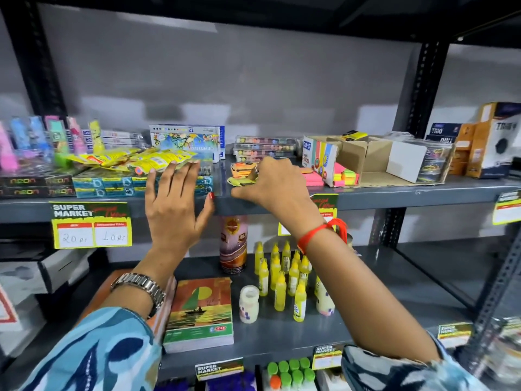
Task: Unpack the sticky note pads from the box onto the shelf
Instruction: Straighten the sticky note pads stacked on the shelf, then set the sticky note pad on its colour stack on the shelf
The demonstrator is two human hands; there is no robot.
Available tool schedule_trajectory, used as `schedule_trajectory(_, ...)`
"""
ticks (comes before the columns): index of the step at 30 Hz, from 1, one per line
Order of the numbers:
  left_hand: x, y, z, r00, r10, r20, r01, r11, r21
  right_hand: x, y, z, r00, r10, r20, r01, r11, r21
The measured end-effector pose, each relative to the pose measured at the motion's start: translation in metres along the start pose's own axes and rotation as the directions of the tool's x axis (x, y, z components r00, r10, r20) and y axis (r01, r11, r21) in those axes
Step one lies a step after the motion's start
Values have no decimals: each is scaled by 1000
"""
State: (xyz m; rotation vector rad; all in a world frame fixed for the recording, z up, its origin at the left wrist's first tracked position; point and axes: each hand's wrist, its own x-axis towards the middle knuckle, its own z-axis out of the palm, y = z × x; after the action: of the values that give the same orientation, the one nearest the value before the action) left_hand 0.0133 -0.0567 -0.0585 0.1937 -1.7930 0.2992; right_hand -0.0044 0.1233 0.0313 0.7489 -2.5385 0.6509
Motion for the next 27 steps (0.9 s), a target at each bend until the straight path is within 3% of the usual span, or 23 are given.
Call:
schedule_trajectory(13,2,2,-2,999,-29,15,30,999,-33,-7,36,-46,984,-22,-179,81,940,331)
schedule_trajectory(22,2,3,-2,1000,-26,4,26,999,-34,16,117,-99,840,212,-500,-90,962,257)
schedule_trajectory(27,2,3,-2,999,-36,8,37,998,-45,21,160,-91,809,259,-527,-184,964,193)
